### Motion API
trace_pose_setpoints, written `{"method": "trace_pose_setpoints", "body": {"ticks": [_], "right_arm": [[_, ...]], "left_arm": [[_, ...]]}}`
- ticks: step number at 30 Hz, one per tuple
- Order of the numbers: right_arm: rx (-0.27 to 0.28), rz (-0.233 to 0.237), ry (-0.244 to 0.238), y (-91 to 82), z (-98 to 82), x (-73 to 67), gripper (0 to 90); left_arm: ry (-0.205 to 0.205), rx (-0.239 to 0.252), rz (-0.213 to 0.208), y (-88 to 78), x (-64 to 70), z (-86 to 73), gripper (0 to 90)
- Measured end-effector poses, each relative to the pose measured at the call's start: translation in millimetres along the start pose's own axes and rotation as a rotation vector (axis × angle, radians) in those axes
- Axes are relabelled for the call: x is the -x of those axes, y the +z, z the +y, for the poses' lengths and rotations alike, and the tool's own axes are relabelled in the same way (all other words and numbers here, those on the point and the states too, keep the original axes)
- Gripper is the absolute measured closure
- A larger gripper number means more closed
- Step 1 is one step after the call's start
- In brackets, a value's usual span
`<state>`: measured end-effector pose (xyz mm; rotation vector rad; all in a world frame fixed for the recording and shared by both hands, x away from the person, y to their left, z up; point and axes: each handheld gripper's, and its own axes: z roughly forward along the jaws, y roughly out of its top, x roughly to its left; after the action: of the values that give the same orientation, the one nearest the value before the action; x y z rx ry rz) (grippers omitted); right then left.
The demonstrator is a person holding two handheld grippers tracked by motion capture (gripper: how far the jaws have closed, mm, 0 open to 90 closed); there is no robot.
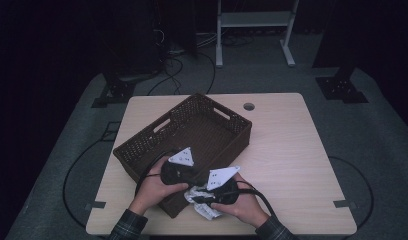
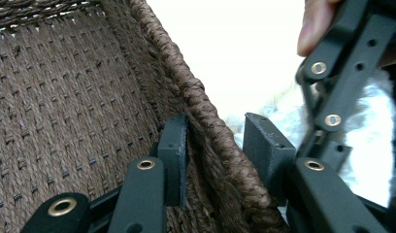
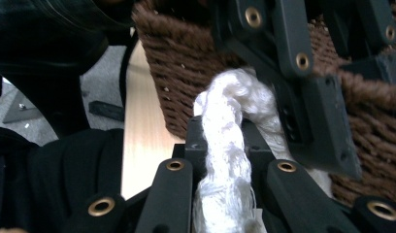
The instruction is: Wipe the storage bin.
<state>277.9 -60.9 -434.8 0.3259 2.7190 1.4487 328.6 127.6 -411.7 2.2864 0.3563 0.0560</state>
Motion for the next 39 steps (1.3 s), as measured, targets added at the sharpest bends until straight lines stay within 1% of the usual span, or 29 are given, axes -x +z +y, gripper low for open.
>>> {"method": "trace_pose_setpoints", "body": {"ticks": [4, 5, 7, 8, 10, 14, 15, 19, 21, 27, 32, 35, 39], "right_arm": [[0.016, 0.009, -0.013, -1.0, 1.0, -1.2, 77.7], [0.008, 0.011, -0.008, -0.1, 0.8, -0.9, 77.7], [-0.027, -0.014, -0.017, 2.6, -0.5, 0.2, 77.8], [-0.034, -0.02, -0.016, 5.1, -2.6, 2.2, 77.8], [-0.04, -0.018, 0.0, 7.8, -6.1, 5.0, 77.8], [-0.064, -0.035, 0.002, 11.6, -12.2, 10.4, 77.9], [-0.074, -0.039, 0.009, 12.7, -13.6, 10.7, 77.9], [-0.105, -0.053, -0.004, 17.6, -18.8, 12.4, 77.9], [-0.115, -0.054, 0.003, 19.6, -20.4, 12.1, 77.9], [-0.122, -0.035, 0.005, 25.5, -22.4, 8.7, 77.9], [-0.127, -0.012, -0.01, 34.4, -23.1, 0.2, 77.9], [-0.115, -0.008, -0.03, 34.9, -20.6, -2.7, 77.9], [-0.091, -0.002, -0.022, 31.1, -17.5, -4.5, 78.0]], "left_arm": [[0.0, -0.001, 0.0, 0.0, 0.2, 0.0, 61.5], [0.0, -0.001, 0.001, 0.0, 0.3, 0.0, 61.5], [0.002, 0.001, 0.002, 0.2, 0.1, 0.0, 61.5], [0.006, -0.002, 0.002, -0.1, 0.0, 0.2, 61.5], [0.006, -0.002, 0.002, 0.0, 0.0, 0.1, 61.5], [0.001, 0.0, 0.003, 0.1, 0.4, 0.0, 61.5], [0.0, 0.001, 0.003, 0.1, 0.5, 0.0, 61.5], [-0.006, 0.004, 0.002, 0.3, 0.9, -0.1, 61.5], [-0.007, 0.007, 0.003, 0.6, 0.9, -0.1, 61.5], [-0.002, -0.001, 0.0, -0.1, 0.6, -0.1, 61.7], [-0.002, 0.002, 0.001, 0.1, 0.7, -0.1, 61.9], [-0.002, 0.002, 0.0, 0.1, 0.6, -0.1, 61.9], [-0.001, 0.001, 0.0, 0.0, 0.4, -0.1, 61.8]]}}
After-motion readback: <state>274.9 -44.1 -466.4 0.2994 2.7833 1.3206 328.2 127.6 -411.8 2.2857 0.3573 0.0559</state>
